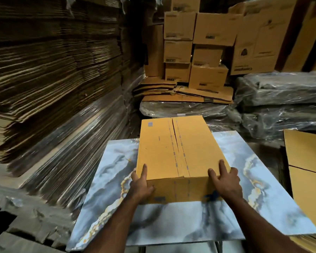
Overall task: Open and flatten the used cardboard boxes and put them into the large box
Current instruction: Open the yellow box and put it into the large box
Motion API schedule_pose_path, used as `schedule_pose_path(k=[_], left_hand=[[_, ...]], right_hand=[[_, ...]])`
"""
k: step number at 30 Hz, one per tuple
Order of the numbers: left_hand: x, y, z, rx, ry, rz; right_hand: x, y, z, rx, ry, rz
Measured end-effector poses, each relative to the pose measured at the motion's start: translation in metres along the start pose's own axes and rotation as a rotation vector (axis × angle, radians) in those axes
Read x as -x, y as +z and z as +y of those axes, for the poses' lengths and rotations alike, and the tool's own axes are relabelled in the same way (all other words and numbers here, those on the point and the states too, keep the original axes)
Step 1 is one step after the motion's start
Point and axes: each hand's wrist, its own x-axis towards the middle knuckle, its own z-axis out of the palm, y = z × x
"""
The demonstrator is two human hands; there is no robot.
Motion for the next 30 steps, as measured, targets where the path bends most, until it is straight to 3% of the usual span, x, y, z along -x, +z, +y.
schedule_pose_path(k=[6,10,13,16,19,23,30], left_hand=[[0.001,0.004,0.01,-0.055,-0.07,0.074],[0.002,0.003,0.035,-0.136,-0.179,0.016],[-0.003,0.0,0.063,-0.242,-0.065,-0.05],[-0.008,0.002,0.092,-0.338,0.089,-0.144],[-0.018,0.007,0.118,-0.47,0.241,-0.129],[-0.033,0.028,0.115,-0.546,0.226,-0.113],[-0.036,0.038,0.103,-0.572,0.259,-0.011]], right_hand=[[0.001,-0.007,0.004,0.004,-0.052,-0.002],[0.003,-0.008,0.025,-0.201,-0.004,0.094],[0.009,-0.008,0.031,-0.458,0.093,0.063],[-0.006,0.003,0.046,-0.784,0.338,-0.033],[-0.019,0.014,0.063,-0.988,0.517,-0.113],[-0.021,0.02,0.066,-0.952,0.619,-0.287],[-0.02,0.01,0.058,-0.989,0.663,-0.391]])
